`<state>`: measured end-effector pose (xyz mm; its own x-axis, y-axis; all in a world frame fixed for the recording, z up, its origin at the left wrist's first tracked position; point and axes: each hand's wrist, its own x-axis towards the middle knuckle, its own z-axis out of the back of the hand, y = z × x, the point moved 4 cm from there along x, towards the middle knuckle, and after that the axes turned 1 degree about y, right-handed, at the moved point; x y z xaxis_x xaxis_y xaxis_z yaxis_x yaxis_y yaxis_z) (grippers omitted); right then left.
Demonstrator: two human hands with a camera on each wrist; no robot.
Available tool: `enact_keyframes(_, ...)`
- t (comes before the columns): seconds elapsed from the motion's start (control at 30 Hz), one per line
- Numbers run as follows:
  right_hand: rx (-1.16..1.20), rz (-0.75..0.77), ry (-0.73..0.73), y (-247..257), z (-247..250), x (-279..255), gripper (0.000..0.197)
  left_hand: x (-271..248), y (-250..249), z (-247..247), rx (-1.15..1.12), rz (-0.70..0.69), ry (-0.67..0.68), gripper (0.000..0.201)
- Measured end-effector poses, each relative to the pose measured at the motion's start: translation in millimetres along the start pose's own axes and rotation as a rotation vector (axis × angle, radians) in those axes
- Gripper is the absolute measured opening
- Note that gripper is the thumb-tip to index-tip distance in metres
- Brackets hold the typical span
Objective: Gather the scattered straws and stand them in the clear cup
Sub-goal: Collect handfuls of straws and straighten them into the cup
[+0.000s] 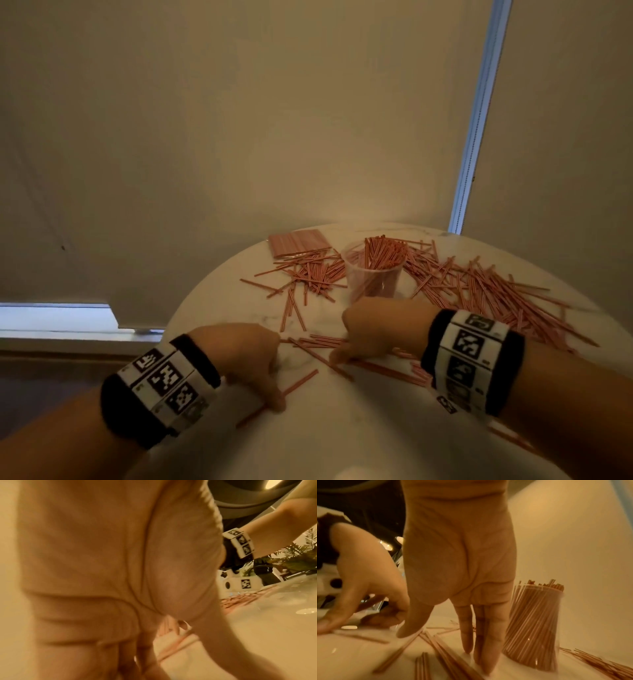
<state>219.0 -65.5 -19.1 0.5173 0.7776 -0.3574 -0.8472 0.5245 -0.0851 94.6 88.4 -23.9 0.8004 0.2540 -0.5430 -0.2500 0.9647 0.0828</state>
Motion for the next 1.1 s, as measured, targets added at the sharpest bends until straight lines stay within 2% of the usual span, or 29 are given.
enact_keyframes(0.07,0.001,0.000,-0.030,9,-2,3,0.075,-8,-6,-6,-0.100,-0.081,-0.021,0.049)
enact_keyframes(0.17,-0.036,0.032,-0.084,17,3,4,0.040,-14,-13,-6,-0.161,-0.158,-0.057,0.018)
enact_keyframes(0.23,-0.100,0.035,-0.096,20,4,2,0.027,-15,-19,-7,-0.143,-0.178,-0.070,0.013)
enact_keyframes(0.37,-0.141,0.041,-0.086,23,4,-5,0.005,-16,-33,-10,-0.012,-0.166,-0.107,0.021)
enact_keyframes(0.6,-0.143,-0.005,0.039,30,-1,-7,0.028,-16,-49,-15,0.100,-0.195,-0.280,0.016)
enact_keyframes(0.7,-0.119,-0.009,0.002,20,0,-13,0.028,-9,-41,-12,0.029,-0.179,-0.299,0.014)
enact_keyframes(0.8,0.014,-0.046,-0.056,-2,8,-21,0.014,2,-31,-1,-0.163,-0.127,-0.319,0.026)
enact_keyframes(0.87,0.145,-0.062,-0.102,-17,18,-26,0.019,8,-27,7,-0.379,-0.099,-0.363,0.032)
enact_keyframes(1.0,0.448,-0.045,-0.282,-33,43,-37,0.018,14,-37,24,-1.020,-0.125,-0.472,0.048)
enact_keyframes(1.1,0.533,-0.020,-0.429,-29,59,-42,0.013,13,-63,42,-1.420,-0.187,-0.504,0.058)
